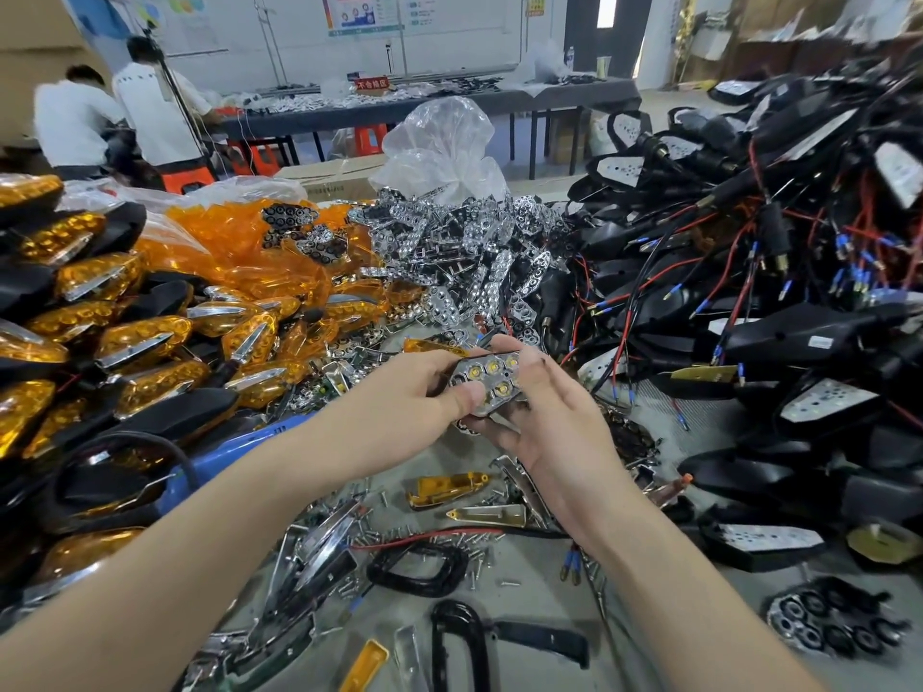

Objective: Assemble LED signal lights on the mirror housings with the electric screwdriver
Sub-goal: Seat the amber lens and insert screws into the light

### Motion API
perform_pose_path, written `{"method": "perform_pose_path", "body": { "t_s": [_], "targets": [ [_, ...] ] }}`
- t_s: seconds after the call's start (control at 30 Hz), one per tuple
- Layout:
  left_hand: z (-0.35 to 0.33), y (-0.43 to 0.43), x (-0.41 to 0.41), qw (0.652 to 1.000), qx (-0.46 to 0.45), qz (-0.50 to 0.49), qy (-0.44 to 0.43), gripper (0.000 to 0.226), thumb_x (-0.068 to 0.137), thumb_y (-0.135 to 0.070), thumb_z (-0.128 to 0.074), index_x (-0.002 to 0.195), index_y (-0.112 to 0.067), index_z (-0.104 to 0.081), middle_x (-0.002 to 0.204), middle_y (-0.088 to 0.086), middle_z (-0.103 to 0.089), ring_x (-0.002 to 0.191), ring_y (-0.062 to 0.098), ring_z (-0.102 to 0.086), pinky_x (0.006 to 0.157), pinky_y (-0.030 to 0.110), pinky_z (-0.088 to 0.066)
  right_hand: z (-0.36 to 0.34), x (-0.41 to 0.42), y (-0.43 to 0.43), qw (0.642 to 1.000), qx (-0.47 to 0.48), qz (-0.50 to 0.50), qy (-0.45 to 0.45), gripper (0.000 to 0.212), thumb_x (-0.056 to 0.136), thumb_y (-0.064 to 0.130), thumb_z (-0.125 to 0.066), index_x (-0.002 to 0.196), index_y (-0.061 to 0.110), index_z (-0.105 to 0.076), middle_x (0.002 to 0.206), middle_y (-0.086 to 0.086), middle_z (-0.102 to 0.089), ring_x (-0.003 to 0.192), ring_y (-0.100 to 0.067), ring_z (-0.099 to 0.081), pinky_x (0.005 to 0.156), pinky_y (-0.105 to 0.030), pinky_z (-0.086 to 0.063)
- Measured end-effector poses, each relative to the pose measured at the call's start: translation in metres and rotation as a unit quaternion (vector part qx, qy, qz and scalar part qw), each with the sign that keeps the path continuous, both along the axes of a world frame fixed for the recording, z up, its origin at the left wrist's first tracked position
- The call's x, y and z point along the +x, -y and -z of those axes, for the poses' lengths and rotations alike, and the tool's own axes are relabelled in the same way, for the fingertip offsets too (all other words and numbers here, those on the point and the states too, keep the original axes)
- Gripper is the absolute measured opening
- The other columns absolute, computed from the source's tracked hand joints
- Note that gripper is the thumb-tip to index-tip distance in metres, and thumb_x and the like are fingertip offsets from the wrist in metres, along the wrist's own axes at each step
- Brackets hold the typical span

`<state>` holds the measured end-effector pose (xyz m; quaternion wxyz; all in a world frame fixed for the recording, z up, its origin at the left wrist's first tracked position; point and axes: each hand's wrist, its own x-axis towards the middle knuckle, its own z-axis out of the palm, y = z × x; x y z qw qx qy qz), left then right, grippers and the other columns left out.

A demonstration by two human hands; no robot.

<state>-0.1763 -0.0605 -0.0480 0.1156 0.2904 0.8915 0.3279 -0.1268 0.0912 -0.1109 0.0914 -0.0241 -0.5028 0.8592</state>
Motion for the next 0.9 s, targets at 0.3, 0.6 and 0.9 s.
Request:
{"method": "perform_pose_path", "body": {
  "t_s": [0.3, 0.6, 0.9],
  "targets": [
    [0.009, -0.009, 0.006, 0.997, 0.031, -0.045, 0.047, 0.017, 0.105, -0.022, -0.047, 0.096, -0.020, -0.061, 0.080, 0.013, -0.065, 0.082, 0.029, -0.069, 0.066, 0.032, -0.045, 0.004, 0.003, 0.006, 0.992, 0.099, 0.069, -0.030, 0.027, 0.108, 0.035, -0.046, 0.097, 0.033, -0.070, 0.112, -0.022, -0.069, 0.105, -0.049, -0.066, 0.083, -0.063, -0.059],
    [0.005, -0.006, 0.007, 0.999, 0.024, 0.005, 0.030, 0.007, 0.101, -0.037, -0.053, 0.101, -0.031, -0.057, 0.093, 0.001, -0.070, 0.083, 0.020, -0.066, 0.080, 0.042, -0.056, 0.000, 0.004, 0.002, 0.998, 0.045, 0.036, -0.029, 0.028, 0.107, 0.033, -0.048, 0.101, 0.025, -0.074, 0.104, -0.010, -0.077, 0.090, -0.021, -0.074, 0.070, -0.033, -0.061],
    [0.013, 0.000, 0.014, 0.998, 0.055, -0.039, 0.004, 0.013, 0.100, -0.033, -0.056, 0.099, -0.046, -0.057, 0.097, -0.005, -0.074, 0.093, 0.025, -0.069, 0.089, 0.053, -0.053, -0.003, 0.006, 0.004, 0.999, -0.012, -0.002, -0.041, 0.047, 0.106, 0.043, -0.038, 0.099, 0.020, -0.079, 0.112, -0.013, -0.076, 0.087, -0.024, -0.075, 0.066, -0.032, -0.060]
  ]
}}
